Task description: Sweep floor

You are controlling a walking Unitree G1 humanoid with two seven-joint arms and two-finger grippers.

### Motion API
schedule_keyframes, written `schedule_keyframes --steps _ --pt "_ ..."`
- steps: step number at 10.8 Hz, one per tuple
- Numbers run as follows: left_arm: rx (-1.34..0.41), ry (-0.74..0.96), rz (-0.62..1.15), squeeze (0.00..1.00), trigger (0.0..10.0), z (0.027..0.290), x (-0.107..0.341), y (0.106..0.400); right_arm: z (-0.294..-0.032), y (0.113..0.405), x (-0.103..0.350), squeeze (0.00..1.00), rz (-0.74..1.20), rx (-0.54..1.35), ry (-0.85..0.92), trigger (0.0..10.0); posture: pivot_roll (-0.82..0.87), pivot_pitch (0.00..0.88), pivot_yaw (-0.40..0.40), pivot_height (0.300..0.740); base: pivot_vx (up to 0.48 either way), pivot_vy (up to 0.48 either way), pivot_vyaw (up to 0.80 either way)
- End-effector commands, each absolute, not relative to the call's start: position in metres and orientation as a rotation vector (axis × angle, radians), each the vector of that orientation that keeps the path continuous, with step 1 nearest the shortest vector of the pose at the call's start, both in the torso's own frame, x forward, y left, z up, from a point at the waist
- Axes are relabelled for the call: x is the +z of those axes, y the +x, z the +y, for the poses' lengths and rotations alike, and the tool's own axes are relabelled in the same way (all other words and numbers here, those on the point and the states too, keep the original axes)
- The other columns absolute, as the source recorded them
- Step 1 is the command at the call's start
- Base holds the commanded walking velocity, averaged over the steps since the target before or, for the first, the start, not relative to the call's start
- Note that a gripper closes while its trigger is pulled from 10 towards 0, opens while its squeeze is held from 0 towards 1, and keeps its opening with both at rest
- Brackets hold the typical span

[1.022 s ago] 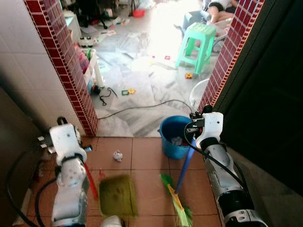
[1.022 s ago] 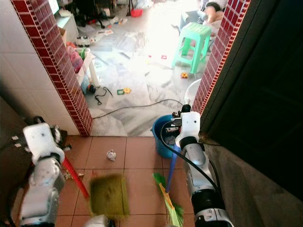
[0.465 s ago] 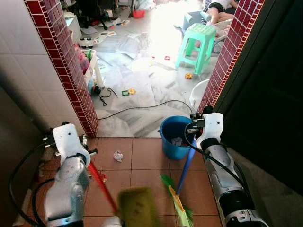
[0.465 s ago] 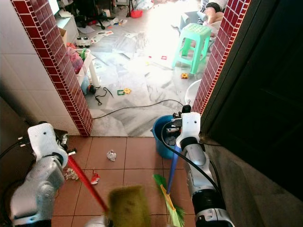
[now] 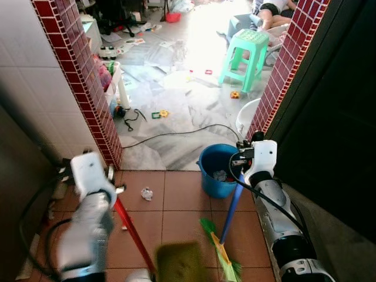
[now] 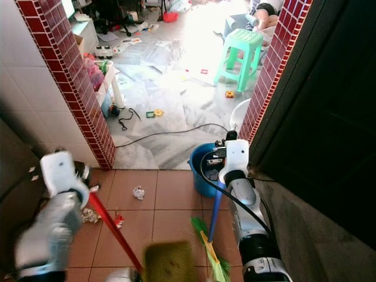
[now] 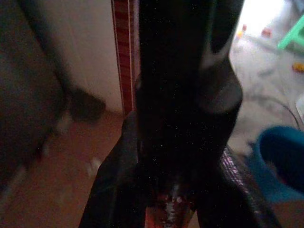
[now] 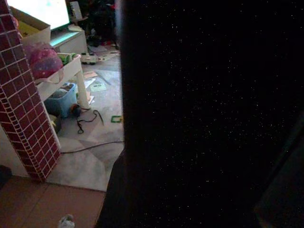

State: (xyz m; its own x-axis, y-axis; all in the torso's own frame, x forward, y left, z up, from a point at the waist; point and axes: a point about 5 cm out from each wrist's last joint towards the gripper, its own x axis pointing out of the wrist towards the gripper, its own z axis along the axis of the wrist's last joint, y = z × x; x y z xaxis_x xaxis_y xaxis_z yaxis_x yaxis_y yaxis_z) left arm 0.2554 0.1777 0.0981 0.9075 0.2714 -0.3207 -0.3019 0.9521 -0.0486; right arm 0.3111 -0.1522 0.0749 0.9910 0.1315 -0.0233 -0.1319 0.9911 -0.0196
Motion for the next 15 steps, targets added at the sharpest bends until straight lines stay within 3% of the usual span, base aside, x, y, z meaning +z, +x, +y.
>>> schedule_keyframes --steps 1,11,13,15 --pt "0.328 -0.02 0.196 0.0 10.0 0.186 0.112 0.258 -0.152 0.313 0.08 0.0 -0.002 0.133 -0.017 10.0 0.0 0.0 -0.001 0.74 0.0 0.0 0.0" --pt "0.409 0.025 0.017 0.0 10.0 0.193 0.111 0.254 -0.133 0.324 0.118 0.0 -0.17 0.202 -0.034 10.0 0.02 0.0 -0.01 0.74 0.0 0.0 0.8" --pt "0.429 0.037 -0.017 0.0 10.0 0.196 0.117 0.252 -0.133 0.326 0.121 0.0 -0.179 0.192 -0.028 10.0 0.04 0.0 -0.008 0.74 0.0 0.0 0.8" --pt "0.341 0.033 -0.03 0.0 10.0 0.19 0.123 0.251 -0.144 0.325 0.127 0.0 -0.214 0.133 -0.039 10.0 0.02 0.0 -0.008 0.74 0.0 0.0 0.8"
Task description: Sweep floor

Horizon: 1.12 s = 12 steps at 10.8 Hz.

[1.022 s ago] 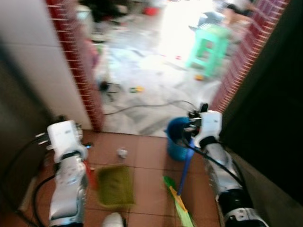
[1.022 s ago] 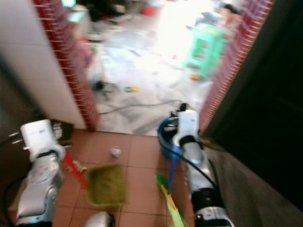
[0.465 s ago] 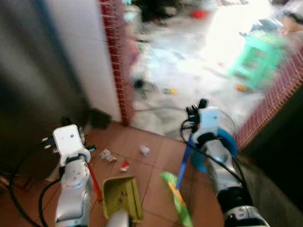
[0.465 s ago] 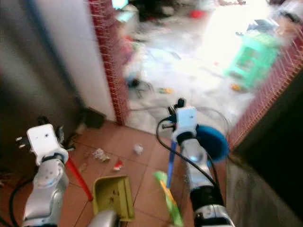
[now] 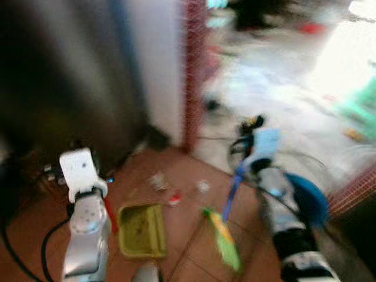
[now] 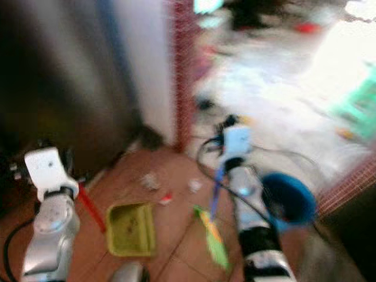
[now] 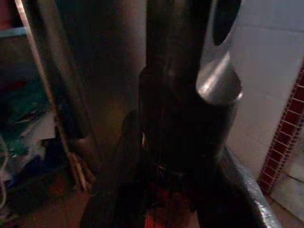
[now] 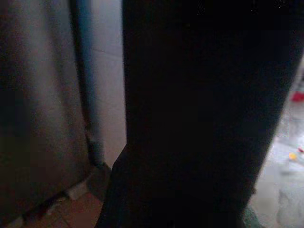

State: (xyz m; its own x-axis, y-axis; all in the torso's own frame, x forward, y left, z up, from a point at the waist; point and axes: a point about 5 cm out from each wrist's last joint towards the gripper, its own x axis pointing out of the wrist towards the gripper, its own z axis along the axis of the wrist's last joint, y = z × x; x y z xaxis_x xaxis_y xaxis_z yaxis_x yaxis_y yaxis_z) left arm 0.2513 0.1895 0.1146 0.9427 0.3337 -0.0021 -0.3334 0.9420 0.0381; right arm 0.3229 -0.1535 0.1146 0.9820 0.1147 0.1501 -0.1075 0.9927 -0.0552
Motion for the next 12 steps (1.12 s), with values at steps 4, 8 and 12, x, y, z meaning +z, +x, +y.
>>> schedule_keyframes --steps 4,8,12 --pt "0.33 0.039 -0.047 0.0 10.0 0.194 0.125 0.254 -0.153 0.319 0.133 0.0 -0.236 0.098 -0.034 10.0 -0.01 0.0 0.006 0.74 0.0 0.0 0.71" --pt "0.339 0.02 -0.093 0.0 10.0 0.197 0.138 0.253 -0.148 0.318 0.145 0.0 -0.27 0.101 -0.011 10.0 0.0 0.0 -0.01 0.74 0.0 0.0 0.0" --pt "0.325 0.003 -0.118 0.0 10.0 0.196 0.149 0.254 -0.146 0.314 0.149 0.0 -0.278 0.099 -0.016 10.0 0.01 0.0 -0.008 0.74 0.223 0.0 0.0"
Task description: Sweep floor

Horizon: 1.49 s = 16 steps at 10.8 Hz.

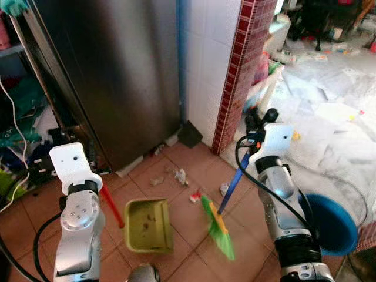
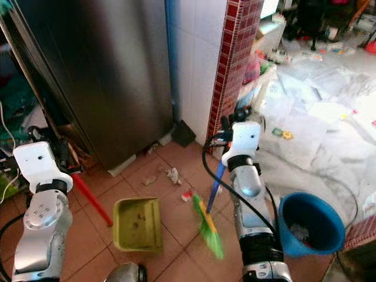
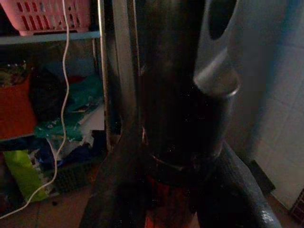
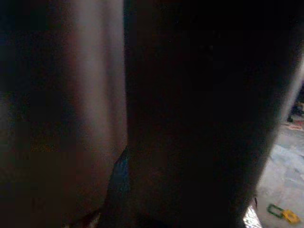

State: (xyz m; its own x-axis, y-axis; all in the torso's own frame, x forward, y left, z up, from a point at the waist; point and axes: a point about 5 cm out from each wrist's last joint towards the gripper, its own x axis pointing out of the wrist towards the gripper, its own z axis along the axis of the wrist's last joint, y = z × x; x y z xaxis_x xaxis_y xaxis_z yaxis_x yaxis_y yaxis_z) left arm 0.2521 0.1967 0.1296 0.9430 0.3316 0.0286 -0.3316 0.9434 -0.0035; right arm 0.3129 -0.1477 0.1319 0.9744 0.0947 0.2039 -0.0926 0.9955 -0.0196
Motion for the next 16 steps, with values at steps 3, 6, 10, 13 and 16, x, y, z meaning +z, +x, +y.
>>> schedule_keyframes --steps 3,6,10,13,16 --pt "0.309 -0.014 -0.12 0.0 10.0 0.19 0.149 0.259 -0.148 0.314 0.154 0.0 -0.286 0.092 -0.033 10.0 -0.01 0.0 -0.012 0.74 0.399 0.0 0.0" --pt "0.294 -0.037 -0.126 0.0 10.0 0.183 0.152 0.27 -0.142 0.321 0.173 0.0 -0.334 0.106 -0.026 10.0 -0.03 0.0 -0.015 0.74 0.401 0.0 0.0" --pt "0.29 -0.051 -0.148 0.0 10.0 0.18 0.159 0.274 -0.147 0.33 0.215 0.0 -0.447 0.106 -0.005 10.0 -0.04 0.0 -0.029 0.74 0.383 0.0 0.0" --pt "0.309 -0.046 -0.149 0.0 10.0 0.181 0.159 0.274 -0.144 0.332 0.205 0.0 -0.411 0.131 -0.058 10.0 -0.03 0.0 -0.035 0.74 0.351 0.0 0.0" --pt "0.312 -0.037 -0.145 0.0 10.0 0.182 0.16 0.274 -0.14 0.327 0.192 0.0 -0.378 0.146 -0.057 10.0 -0.03 0.0 -0.03 0.74 0.269 0.0 0.8"
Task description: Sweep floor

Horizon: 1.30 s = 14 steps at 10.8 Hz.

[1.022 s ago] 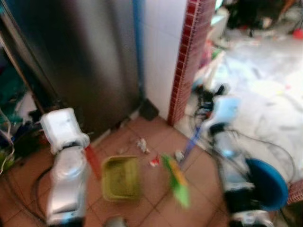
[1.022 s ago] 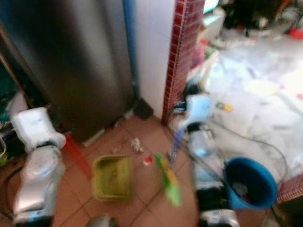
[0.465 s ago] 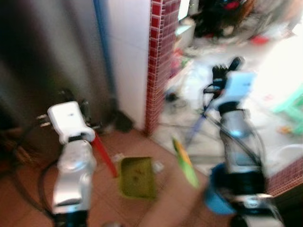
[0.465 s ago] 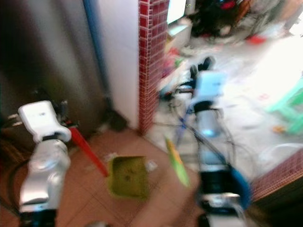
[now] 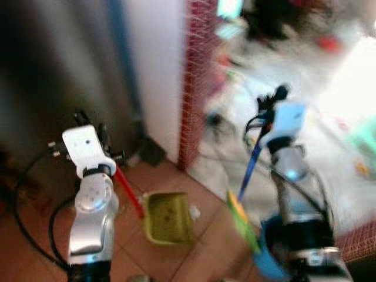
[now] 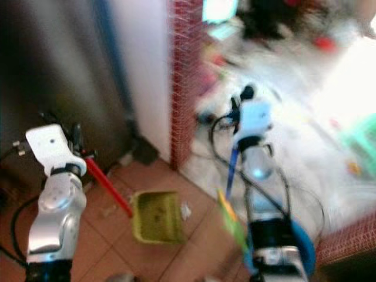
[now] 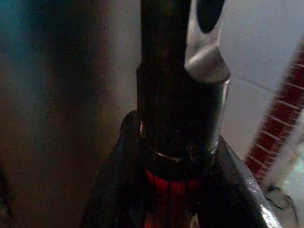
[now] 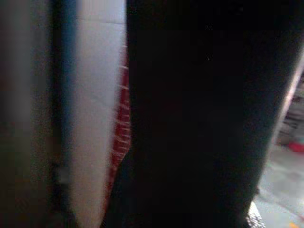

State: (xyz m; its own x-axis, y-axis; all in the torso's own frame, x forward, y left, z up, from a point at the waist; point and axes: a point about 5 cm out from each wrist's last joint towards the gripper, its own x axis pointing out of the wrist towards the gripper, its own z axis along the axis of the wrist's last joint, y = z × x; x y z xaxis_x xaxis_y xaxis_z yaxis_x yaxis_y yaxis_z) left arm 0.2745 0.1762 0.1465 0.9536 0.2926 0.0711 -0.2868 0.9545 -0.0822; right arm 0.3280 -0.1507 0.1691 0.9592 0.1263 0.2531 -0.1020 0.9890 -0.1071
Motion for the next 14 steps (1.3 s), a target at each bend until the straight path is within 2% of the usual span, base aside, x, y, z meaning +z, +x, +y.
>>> schedule_keyframes --steps 1,4,9,11,14 --pt "0.315 -0.032 -0.141 0.0 10.0 0.182 0.16 0.274 -0.139 0.326 0.19 0.0 -0.373 0.15 -0.053 10.0 -0.02 0.0 -0.028 0.74 0.0 0.0 0.73" --pt "0.326 -0.02 -0.163 0.0 10.0 0.182 0.162 0.273 -0.138 0.326 0.188 0.0 -0.368 0.157 -0.064 10.0 -0.02 0.0 -0.029 0.74 0.0 0.0 0.64" --pt "0.341 0.078 -0.099 0.0 10.0 0.184 0.136 0.27 -0.138 0.326 0.185 0.0 -0.368 0.148 -0.045 10.0 -0.02 0.008 -0.033 0.74 0.0 0.0 0.0" --pt "0.367 0.107 -0.071 0.0 10.0 0.186 0.125 0.276 -0.139 0.328 0.187 0.0 -0.376 0.142 -0.082 10.0 -0.03 0.018 -0.031 0.74 0.0 0.0 0.0" --pt "0.382 0.154 -0.136 0.0 10.0 0.184 0.116 0.295 -0.136 0.319 0.179 0.0 -0.363 0.162 -0.12 10.0 -0.08 0.061 -0.034 0.74 0.0 0.0 0.0"
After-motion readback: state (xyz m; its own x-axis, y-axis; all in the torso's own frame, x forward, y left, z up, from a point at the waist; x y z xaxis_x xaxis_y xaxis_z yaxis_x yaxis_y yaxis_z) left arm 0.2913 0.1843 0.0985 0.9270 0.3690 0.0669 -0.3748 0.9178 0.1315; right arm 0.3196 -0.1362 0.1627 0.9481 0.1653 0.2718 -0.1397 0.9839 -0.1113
